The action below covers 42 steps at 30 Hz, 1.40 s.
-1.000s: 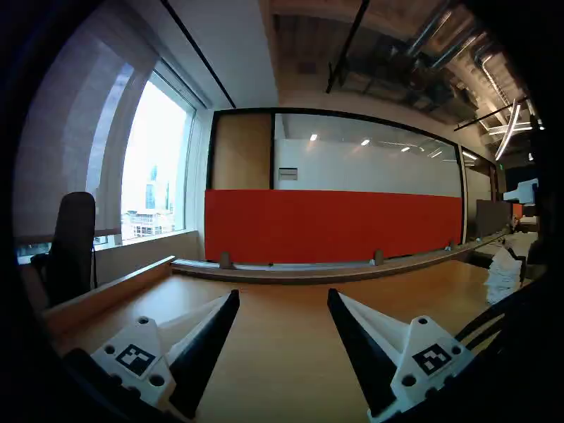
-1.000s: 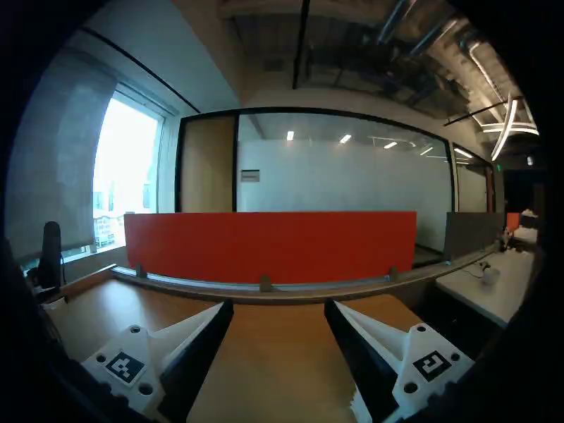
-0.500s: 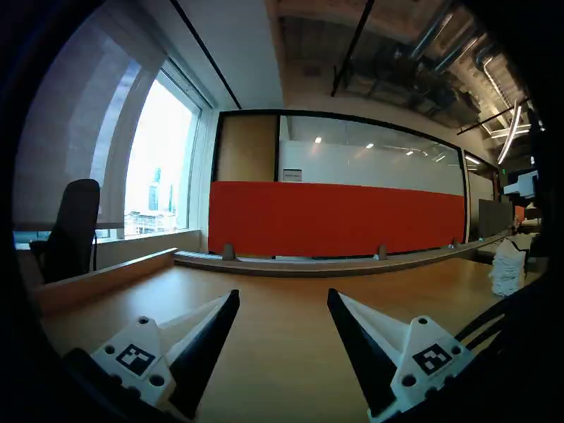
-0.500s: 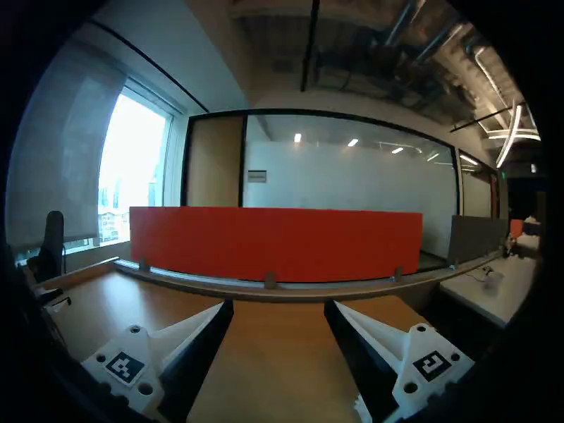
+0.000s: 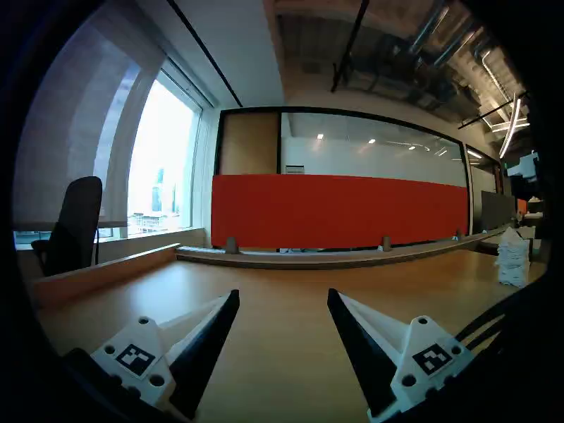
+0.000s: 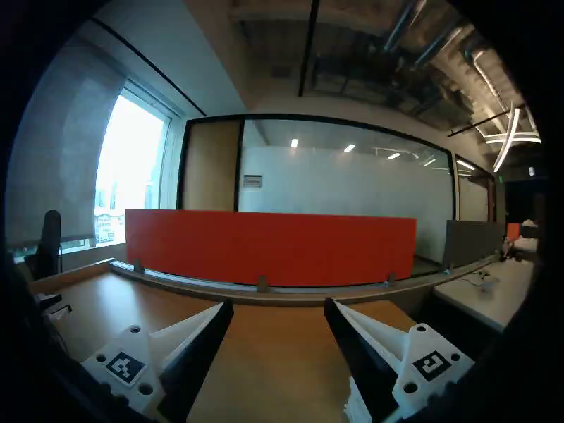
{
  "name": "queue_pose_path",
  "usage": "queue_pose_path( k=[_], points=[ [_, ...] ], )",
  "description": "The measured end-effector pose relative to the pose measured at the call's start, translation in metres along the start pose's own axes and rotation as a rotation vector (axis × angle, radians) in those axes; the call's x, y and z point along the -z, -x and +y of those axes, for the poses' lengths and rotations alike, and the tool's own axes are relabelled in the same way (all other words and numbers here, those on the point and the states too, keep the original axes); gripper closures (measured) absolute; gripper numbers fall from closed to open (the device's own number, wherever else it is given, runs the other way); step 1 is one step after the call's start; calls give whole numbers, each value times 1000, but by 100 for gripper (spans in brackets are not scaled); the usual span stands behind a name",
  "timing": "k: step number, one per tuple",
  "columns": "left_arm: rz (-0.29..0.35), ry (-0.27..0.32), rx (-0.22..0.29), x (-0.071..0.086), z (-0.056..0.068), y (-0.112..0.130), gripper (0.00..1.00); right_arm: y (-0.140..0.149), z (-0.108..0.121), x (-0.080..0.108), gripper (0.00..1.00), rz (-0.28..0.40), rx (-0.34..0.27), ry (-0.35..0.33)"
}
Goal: Fold towel
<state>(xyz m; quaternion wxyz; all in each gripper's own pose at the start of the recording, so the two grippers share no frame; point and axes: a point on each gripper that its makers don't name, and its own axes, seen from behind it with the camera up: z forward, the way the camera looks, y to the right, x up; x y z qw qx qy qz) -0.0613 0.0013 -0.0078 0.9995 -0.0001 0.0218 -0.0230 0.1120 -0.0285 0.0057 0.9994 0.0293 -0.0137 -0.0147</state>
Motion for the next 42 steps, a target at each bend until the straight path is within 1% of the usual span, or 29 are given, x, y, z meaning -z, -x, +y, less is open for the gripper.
queue_pose_path(
  k=[3, 12, 21, 25, 30, 36, 39, 42],
  points=[
    [-8, 4, -14, 0, 1, 4, 7, -2, 2, 0, 0, 0, 2, 0],
    [-37, 0, -18, -3, 0, 11, 8, 3, -3, 0, 0, -8, 2, -7],
    [-40, 2, -18, -5, 1, 11, 7, 1, -3, 0, 0, -10, 3, -10],
    [-40, 1, -18, -5, 1, 11, 7, 3, 0, 0, 0, -10, -2, -7],
    [-40, 1, -19, -5, 0, 12, 3, 6, 4, -1, 0, -12, -9, -2],
    [-41, 1, -20, -5, 0, 12, 3, 0, 12, -1, 0, 17, -5, 13],
    [-41, 1, -20, -5, 1, 11, 3, 0, 18, -2, 0, 23, -13, 30],
    [-41, 0, -19, -5, 0, 11, 3, 4, 18, -3, 0, 25, -18, 26]
  ],
)
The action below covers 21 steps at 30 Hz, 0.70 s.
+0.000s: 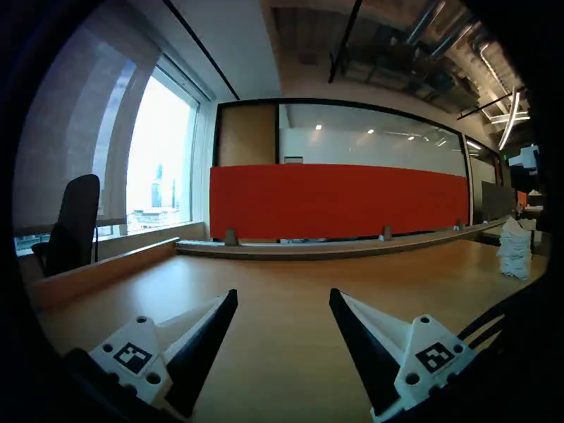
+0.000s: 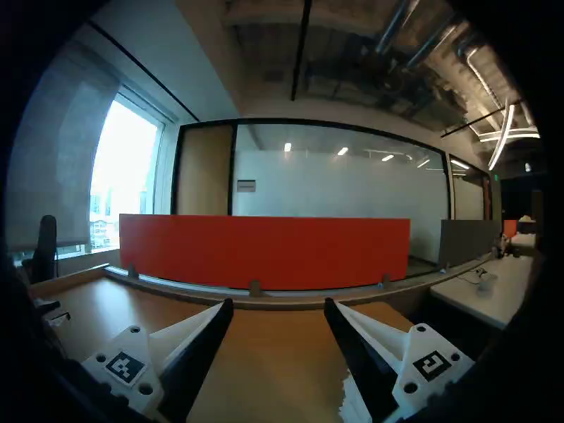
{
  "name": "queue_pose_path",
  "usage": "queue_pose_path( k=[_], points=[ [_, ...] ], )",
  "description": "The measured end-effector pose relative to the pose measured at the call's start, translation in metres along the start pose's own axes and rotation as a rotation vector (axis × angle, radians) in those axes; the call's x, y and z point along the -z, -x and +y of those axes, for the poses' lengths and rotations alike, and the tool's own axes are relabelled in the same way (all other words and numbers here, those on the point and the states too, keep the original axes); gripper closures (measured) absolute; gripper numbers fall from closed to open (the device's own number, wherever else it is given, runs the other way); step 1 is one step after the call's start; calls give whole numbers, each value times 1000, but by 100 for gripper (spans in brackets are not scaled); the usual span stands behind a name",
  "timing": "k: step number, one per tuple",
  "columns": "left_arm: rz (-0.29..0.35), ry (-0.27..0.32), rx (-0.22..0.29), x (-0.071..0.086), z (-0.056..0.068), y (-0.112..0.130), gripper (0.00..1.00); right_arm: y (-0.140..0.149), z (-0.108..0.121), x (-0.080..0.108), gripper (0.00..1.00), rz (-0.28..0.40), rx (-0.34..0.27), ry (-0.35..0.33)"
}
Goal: Fold towel
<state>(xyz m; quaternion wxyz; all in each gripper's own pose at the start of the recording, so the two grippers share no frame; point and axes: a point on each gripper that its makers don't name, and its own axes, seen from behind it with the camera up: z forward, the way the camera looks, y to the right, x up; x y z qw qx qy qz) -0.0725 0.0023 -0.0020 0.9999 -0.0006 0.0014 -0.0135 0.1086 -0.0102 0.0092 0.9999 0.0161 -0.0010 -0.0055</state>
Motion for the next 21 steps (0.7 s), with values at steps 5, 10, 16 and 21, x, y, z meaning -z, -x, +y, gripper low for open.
queue_pose_path(
  k=[5, 10, 16, 21],
  points=[
    [0, 0, 0, 0, 0, 0, 3, 12, 5, 0, 0, 9, 4, 6],
    [0, 0, 0, 0, 1, 0, 3, 33, 12, 0, 0, 18, 7, 15],
    [0, 0, 0, 0, 1, 0, 3, 69, 11, 0, 0, 0, 5, 0],
    [0, 0, 0, 0, 1, 0, 3, 93, 10, 0, 0, -2, 1, -6]
  ],
)
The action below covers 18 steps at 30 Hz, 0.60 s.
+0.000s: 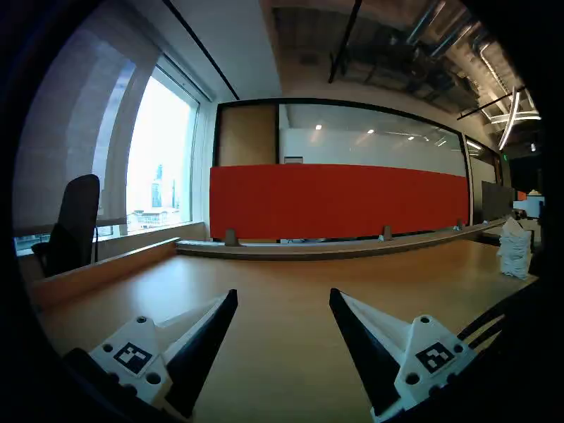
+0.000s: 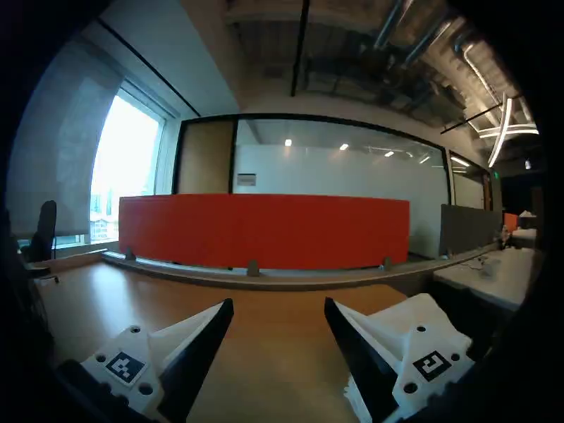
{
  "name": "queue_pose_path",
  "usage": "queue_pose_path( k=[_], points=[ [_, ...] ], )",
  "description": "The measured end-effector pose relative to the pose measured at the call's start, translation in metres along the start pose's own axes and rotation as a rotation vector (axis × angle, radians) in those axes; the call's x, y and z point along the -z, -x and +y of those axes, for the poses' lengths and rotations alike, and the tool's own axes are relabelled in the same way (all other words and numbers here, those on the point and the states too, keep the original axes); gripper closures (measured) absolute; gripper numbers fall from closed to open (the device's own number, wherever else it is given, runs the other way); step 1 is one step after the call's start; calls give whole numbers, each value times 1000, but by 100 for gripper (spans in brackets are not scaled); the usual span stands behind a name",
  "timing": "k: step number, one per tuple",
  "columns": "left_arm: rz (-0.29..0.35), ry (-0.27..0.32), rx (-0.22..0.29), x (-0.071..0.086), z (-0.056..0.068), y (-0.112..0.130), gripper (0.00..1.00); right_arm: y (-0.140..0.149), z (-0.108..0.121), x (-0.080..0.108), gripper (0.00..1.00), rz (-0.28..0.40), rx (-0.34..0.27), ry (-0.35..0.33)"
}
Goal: Fold towel
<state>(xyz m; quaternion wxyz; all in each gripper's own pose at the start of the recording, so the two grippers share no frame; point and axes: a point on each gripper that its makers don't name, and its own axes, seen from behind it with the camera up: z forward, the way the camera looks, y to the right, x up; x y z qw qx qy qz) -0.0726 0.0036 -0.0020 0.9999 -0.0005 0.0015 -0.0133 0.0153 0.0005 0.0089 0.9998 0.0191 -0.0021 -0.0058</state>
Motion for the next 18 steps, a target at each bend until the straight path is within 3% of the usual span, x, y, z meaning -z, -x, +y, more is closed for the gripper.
queue_pose_path(
  k=[6, 18],
  points=[
    [0, 0, 0, 0, 0, 0, 3, 29, 1, -1, 0, -8, -12, 1],
    [0, 0, 0, 0, 0, 0, 3, 55, 7, -3, 0, -4, -43, 20]
  ],
)
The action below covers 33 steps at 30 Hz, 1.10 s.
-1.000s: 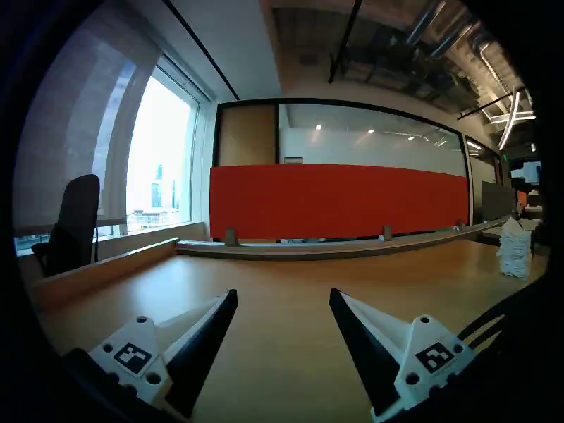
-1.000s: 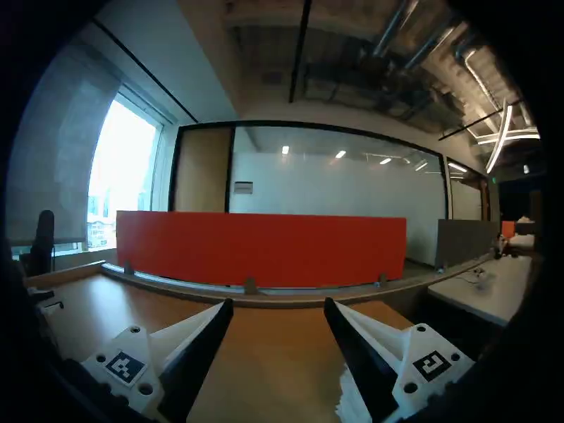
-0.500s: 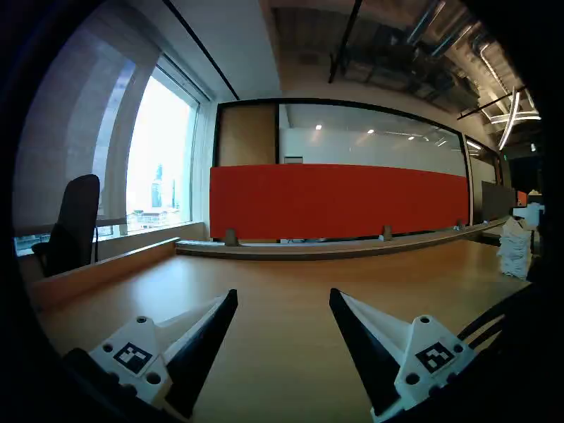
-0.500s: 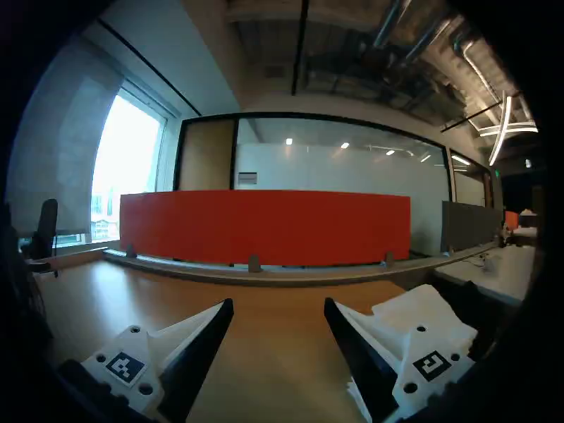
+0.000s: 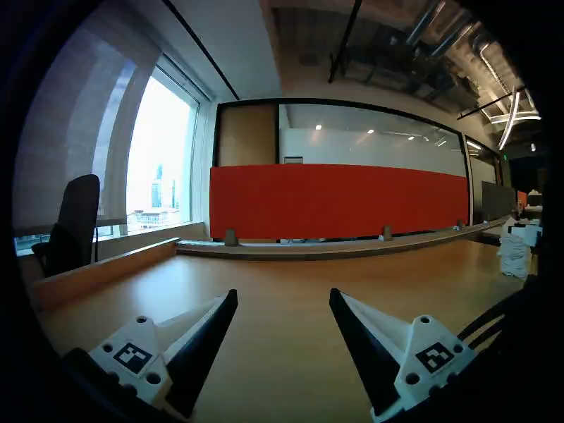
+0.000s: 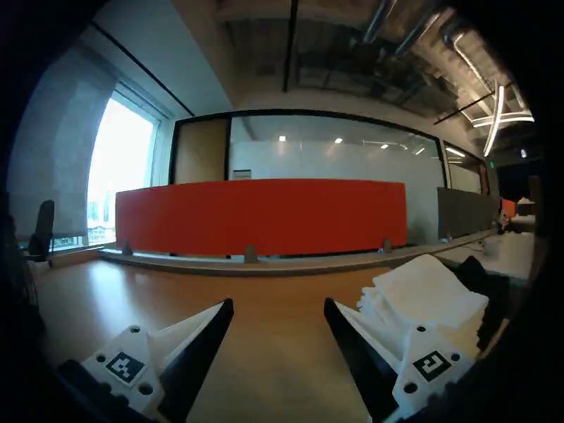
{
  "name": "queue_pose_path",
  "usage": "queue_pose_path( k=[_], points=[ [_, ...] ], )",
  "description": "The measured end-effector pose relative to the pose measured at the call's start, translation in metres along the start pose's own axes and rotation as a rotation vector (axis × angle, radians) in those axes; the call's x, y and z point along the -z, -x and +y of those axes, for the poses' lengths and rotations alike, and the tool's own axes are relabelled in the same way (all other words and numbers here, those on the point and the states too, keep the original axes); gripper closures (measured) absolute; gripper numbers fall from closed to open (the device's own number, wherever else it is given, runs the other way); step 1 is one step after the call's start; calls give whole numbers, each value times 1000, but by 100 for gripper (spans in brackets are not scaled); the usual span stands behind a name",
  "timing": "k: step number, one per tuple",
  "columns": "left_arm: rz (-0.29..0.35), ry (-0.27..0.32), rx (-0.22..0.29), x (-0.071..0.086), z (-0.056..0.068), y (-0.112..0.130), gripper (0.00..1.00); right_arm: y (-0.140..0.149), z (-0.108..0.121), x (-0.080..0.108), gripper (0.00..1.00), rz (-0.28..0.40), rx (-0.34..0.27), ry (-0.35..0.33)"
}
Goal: Fold towel
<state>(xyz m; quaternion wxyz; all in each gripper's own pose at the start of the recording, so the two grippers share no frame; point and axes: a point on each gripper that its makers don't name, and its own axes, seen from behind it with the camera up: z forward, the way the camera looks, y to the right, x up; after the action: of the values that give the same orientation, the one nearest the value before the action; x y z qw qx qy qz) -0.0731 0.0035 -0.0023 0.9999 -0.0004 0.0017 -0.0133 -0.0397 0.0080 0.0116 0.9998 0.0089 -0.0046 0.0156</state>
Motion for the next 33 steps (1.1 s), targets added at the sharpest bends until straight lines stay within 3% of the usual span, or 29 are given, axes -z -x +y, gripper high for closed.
queue_pose_path(
  k=[9, 33],
  points=[
    [0, 0, 0, 0, 0, 0, 3, 15, -1, -1, 0, -13, -23, 5],
    [0, 0, 0, 0, 0, 1, 3, 16, -20, 6, 0, -11, 23, -16]
  ],
)
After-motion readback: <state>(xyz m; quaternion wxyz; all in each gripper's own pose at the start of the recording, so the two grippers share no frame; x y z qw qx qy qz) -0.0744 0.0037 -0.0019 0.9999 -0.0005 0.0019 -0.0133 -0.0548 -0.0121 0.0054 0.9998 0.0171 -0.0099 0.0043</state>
